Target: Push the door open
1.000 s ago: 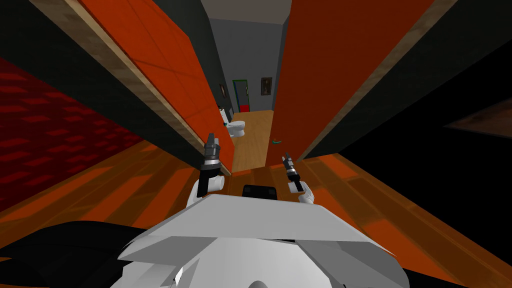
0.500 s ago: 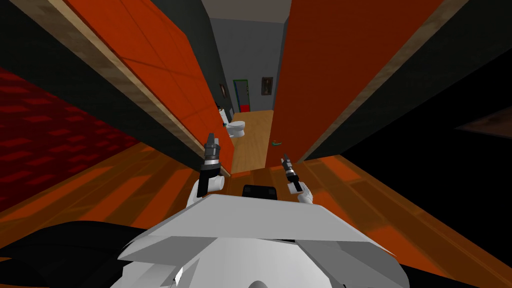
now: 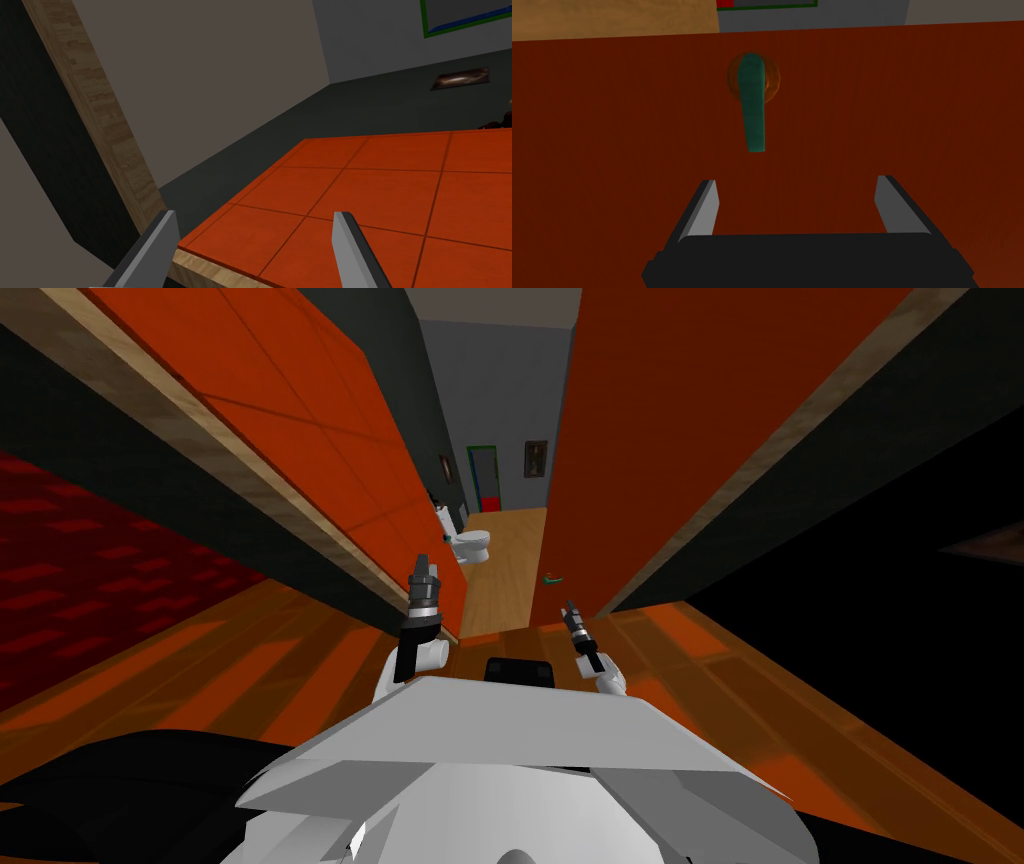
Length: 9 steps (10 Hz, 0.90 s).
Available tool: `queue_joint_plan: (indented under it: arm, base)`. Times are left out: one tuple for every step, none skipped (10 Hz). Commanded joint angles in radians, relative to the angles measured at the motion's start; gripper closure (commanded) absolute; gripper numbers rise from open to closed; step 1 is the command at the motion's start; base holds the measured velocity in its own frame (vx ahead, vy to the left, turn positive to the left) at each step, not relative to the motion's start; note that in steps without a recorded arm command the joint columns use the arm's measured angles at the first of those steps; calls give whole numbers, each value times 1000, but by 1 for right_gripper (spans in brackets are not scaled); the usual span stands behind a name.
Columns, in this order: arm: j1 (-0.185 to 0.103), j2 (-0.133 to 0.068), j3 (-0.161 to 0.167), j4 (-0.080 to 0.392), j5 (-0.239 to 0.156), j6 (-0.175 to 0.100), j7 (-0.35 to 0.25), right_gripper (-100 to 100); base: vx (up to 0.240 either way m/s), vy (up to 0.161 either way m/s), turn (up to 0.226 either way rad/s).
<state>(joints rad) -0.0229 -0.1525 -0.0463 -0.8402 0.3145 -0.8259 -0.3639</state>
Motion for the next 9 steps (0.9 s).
queue_joint_plan:
  arm:
    - [-18, -2, -3, 48, 5, -16, -4, -100]
    - [-26, -3, -4, 69, 9, -21, -8, -100]
    - [-32, -4, -5, 84, 11, -25, -10, -100]
    - [-43, -6, -6, 115, 17, -34, -15, -100]
    - [-43, -6, -6, 115, 17, -34, -15, -100]
    - [-50, -8, -7, 135, 20, -39, -18, -100]
    - [-51, -7, -7, 132, 17, -38, -16, -100]
    - [-54, -3, -10, 140, 14, -41, -8, -100]
    - [-55, -1, -10, 142, 13, -41, -6, -100]
  base:
    - [90, -40, 15]
    - [87, -27, 15]
    - [73, -28, 15]
    - [80, -31, 21]
    - [73, -19, 7]
    - [71, -22, 7]
    - [33, -13, 5]
    - [115, 2, 34]
    - [176, 16, 28]
